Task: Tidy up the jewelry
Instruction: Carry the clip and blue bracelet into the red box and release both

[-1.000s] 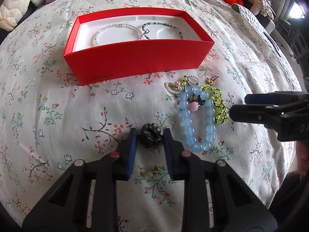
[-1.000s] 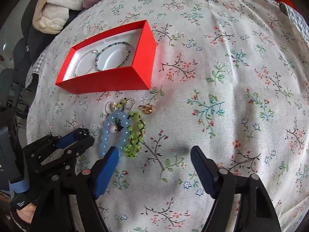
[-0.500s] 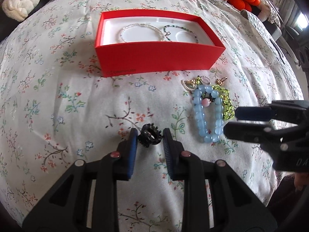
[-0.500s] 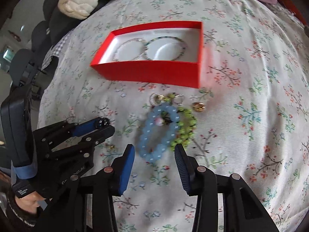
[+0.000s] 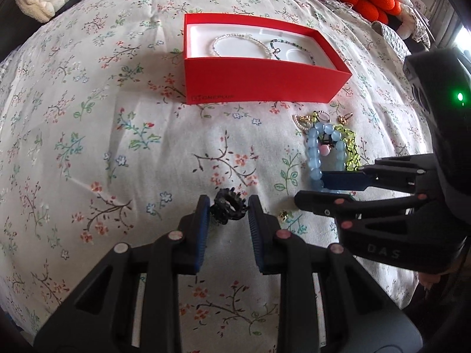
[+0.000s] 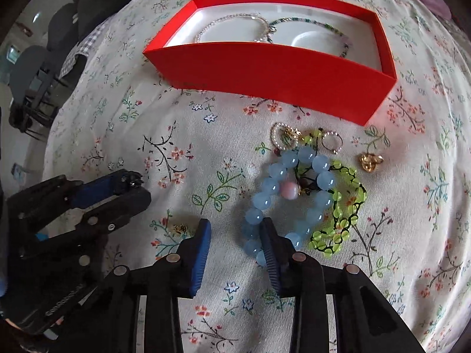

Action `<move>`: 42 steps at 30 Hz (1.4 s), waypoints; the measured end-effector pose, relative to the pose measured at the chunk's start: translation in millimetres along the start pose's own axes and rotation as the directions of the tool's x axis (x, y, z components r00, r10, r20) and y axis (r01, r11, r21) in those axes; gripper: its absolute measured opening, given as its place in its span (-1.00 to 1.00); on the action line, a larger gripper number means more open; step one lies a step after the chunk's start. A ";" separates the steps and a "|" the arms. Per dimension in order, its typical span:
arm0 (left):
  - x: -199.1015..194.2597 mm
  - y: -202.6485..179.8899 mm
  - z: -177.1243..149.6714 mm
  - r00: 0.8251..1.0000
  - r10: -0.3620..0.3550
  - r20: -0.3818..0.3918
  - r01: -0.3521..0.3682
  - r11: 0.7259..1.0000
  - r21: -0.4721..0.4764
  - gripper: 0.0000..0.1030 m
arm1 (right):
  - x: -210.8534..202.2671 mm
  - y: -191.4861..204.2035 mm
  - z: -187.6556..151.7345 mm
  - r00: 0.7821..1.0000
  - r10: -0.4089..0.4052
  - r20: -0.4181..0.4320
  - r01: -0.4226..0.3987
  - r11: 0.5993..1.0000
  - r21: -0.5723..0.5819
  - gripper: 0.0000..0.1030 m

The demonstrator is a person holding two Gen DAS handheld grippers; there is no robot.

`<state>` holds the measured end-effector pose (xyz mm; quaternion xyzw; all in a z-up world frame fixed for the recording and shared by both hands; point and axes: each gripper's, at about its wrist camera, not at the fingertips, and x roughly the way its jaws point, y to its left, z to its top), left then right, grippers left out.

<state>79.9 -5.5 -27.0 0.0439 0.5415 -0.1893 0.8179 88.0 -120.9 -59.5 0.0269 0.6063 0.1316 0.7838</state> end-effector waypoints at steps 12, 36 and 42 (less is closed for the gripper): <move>-8.0 6.0 0.9 1.000 -0.011 0.010 0.011 1.000 -0.029 -0.45 | -10.3 0.4 -3.6 0.997 -0.045 0.057 0.047 0.999 -0.026 -0.77; -59.9 15.0 51.7 0.978 -0.054 0.200 0.082 0.988 -0.133 -0.45 | -129.9 -10.8 20.9 0.931 0.065 0.358 -0.092 0.994 0.060 -0.77; -54.0 5.4 74.2 0.962 -0.077 0.260 0.118 0.982 -0.146 -0.45 | -150.1 -19.6 37.6 0.892 0.066 0.447 -0.117 0.989 0.088 -0.77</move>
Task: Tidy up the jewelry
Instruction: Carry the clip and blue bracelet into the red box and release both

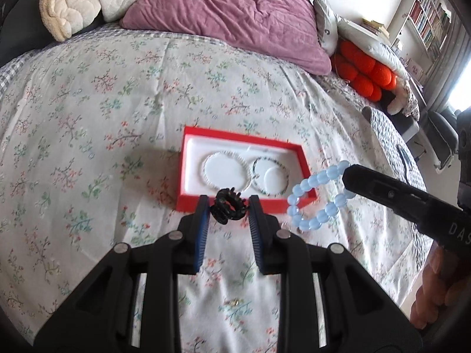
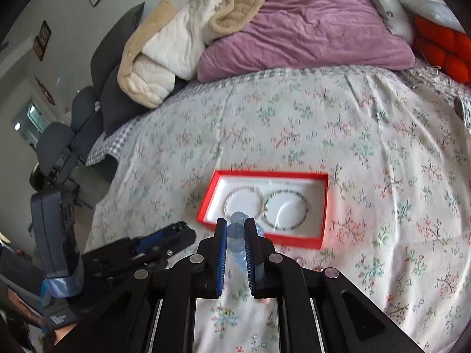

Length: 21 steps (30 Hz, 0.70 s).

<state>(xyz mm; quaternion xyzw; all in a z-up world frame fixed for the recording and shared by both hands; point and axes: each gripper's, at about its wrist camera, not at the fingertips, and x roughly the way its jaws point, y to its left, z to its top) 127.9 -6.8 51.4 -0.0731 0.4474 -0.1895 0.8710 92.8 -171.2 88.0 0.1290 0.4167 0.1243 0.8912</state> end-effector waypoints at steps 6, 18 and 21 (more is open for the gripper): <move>28.7 -4.6 8.6 1.000 0.015 -0.003 -0.015 1.000 -0.022 -0.45 | 14.5 -12.3 12.8 0.999 -0.029 0.018 0.028 0.999 0.018 -0.77; 63.5 -5.6 13.8 0.998 0.067 -0.018 -0.068 0.997 -0.027 -0.45 | 50.6 -41.3 15.6 0.999 -0.039 -0.022 0.040 0.998 0.053 -0.77; 67.1 -5.0 14.7 0.997 0.069 -0.017 -0.070 0.997 -0.031 -0.45 | 56.0 -44.0 15.6 0.999 -0.038 -0.015 0.039 0.998 0.043 -0.77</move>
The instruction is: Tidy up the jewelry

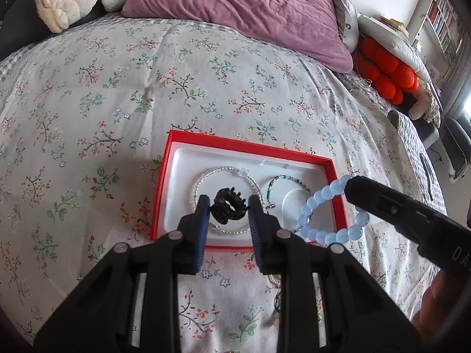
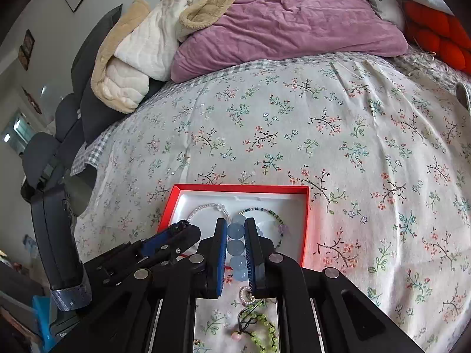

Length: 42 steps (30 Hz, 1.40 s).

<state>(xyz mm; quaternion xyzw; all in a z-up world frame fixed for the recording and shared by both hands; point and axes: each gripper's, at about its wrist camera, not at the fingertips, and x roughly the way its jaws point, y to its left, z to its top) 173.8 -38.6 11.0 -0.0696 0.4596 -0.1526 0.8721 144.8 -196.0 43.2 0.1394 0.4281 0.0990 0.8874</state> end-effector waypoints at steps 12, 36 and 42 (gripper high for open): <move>-14.1 -9.8 -0.9 0.999 0.052 0.005 -0.052 0.998 0.044 -0.06 | -3.5 -2.3 1.9 0.998 -0.055 0.003 0.055 0.997 -0.045 -0.70; -61.9 28.7 -63.2 0.975 0.189 -0.115 -0.180 0.980 0.088 0.92 | -47.9 -10.3 -50.7 0.988 -0.154 -0.031 0.149 0.979 -0.136 0.58; -66.1 38.0 -83.3 0.971 0.189 -0.145 -0.175 0.979 0.106 0.92 | -47.5 -14.3 -70.3 0.982 -0.169 -0.086 0.153 0.974 -0.166 0.59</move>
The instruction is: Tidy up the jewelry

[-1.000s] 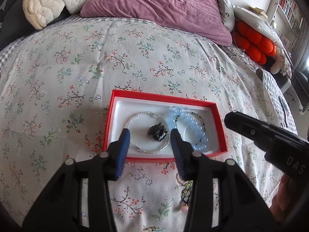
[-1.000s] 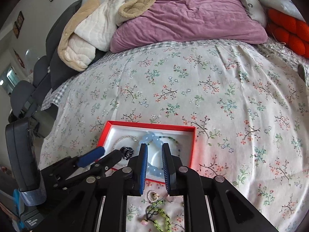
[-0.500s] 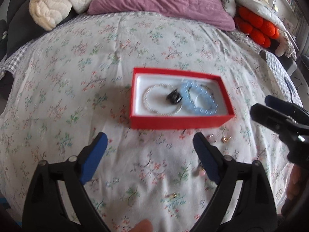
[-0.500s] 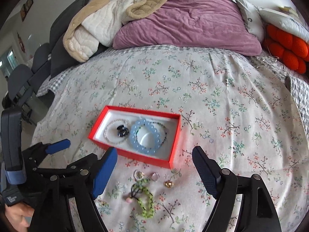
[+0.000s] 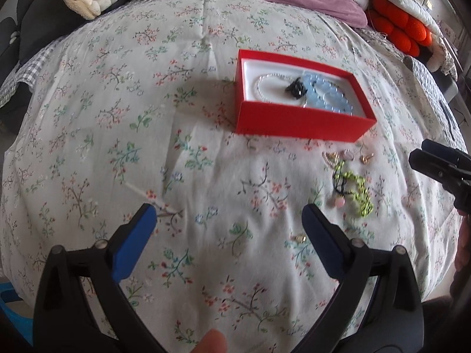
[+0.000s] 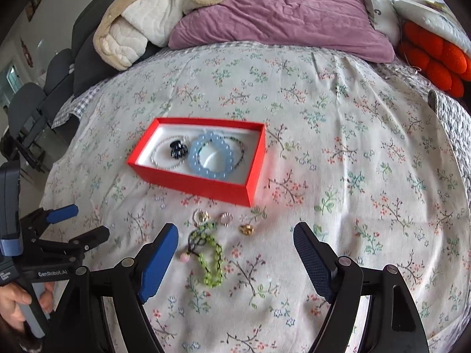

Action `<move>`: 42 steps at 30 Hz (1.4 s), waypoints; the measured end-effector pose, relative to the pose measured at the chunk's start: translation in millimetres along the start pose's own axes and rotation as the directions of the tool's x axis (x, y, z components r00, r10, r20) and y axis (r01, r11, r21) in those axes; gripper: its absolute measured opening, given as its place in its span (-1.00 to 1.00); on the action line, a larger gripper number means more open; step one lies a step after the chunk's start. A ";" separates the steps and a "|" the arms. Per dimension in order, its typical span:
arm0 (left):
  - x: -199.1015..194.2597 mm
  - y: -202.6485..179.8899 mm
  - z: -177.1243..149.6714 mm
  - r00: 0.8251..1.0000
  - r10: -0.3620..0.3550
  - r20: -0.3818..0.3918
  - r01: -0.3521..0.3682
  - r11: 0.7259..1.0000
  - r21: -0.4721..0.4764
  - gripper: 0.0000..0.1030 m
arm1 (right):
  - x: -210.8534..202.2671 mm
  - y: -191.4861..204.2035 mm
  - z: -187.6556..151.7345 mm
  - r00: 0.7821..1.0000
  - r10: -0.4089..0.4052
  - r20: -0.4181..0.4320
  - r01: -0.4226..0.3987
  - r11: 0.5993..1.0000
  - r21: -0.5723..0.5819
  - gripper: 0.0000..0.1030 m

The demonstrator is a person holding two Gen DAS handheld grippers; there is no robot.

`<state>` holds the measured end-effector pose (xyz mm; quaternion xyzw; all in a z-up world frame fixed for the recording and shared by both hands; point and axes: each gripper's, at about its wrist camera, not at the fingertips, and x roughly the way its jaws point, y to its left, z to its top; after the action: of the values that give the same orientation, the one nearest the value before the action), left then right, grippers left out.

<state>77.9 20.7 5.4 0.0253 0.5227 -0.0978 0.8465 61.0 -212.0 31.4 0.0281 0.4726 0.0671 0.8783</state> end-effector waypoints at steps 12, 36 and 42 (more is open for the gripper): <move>13.8 -8.8 -37.6 0.997 -0.025 -0.078 0.033 0.995 0.094 0.92 | 20.9 -8.0 -33.8 0.990 -0.023 -0.139 0.025 1.000 0.009 0.59; 34.6 -72.9 -47.5 0.982 -0.175 -0.074 0.189 0.923 0.335 -0.21 | 47.5 12.6 -50.5 0.973 -0.036 -0.229 0.018 0.997 -0.078 0.59; 38.9 -73.2 -44.5 0.982 -0.177 -0.073 0.191 0.927 0.324 -0.58 | 47.6 9.7 -49.4 0.974 -0.024 -0.227 0.010 0.998 -0.063 0.59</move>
<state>41.5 -50.0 -45.0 0.1194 0.5166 -0.2622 0.8063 44.9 -196.2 -34.1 -0.0108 0.5680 0.0766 0.8194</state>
